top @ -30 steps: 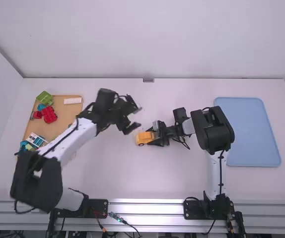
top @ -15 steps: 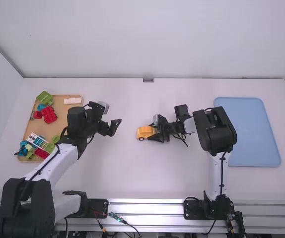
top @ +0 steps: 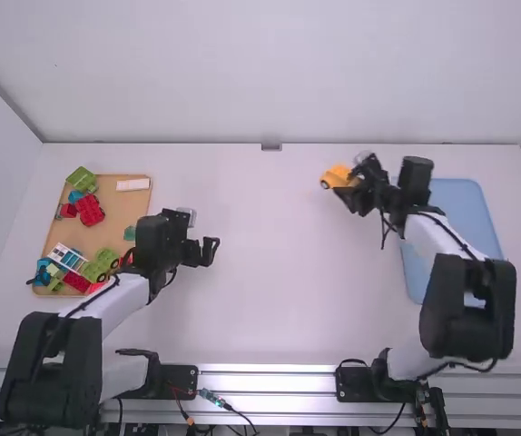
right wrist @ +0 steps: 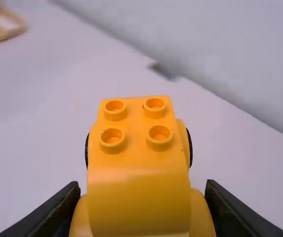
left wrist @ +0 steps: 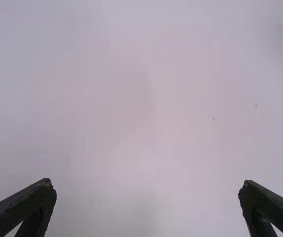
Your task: Assemble lego blocks to make yellow taxi
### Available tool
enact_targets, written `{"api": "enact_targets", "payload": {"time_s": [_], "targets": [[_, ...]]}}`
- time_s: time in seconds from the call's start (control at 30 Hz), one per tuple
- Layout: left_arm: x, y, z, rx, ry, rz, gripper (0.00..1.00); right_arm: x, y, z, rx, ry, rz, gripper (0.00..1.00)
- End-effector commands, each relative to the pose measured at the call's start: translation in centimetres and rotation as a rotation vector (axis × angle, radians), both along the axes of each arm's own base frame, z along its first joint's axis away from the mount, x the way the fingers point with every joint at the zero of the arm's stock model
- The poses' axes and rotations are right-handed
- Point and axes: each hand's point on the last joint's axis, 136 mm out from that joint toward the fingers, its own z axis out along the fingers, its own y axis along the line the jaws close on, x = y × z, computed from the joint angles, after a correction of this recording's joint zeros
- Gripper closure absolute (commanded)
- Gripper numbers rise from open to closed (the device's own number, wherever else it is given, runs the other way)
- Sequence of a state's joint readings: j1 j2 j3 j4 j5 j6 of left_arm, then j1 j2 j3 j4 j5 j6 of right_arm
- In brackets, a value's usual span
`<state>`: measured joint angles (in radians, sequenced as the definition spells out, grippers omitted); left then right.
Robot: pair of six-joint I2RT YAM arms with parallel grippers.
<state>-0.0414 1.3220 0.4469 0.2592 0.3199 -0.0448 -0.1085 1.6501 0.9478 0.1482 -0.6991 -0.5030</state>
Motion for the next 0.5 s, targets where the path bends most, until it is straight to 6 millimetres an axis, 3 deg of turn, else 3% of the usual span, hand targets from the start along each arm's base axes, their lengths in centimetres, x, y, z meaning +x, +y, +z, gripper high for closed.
{"api": "enact_targets", "payload": {"time_s": [0.0, 0.1, 0.13, 0.23, 0.47], "targets": [[1.5, -0.2, 2.0, -0.009, -0.032, 0.003, 0.01, -0.3, -7.4, -0.1, -0.031, 0.04, -0.349, 0.99], [1.7, -0.1, 2.4, -0.009, -0.026, 0.006, 0.01, -1.3, -11.8, -0.3, -0.05, 0.029, -0.515, 0.99], [1.8, -0.3, 2.6, -0.009, -0.022, 0.002, 0.01, -2.2, -14.2, -0.7, -0.057, 0.029, -0.596, 0.99], [1.9, -0.1, 2.8, -0.014, -0.015, 0.011, 0.01, -3.5, -16.5, -2.0, -0.06, 0.039, -0.653, 0.99], [1.7, -0.5, 2.6, -0.008, -0.003, -0.003, 0.01, -8.5, -23.3, -8.8, -0.07, 0.121, -0.945, 1.0]]}}
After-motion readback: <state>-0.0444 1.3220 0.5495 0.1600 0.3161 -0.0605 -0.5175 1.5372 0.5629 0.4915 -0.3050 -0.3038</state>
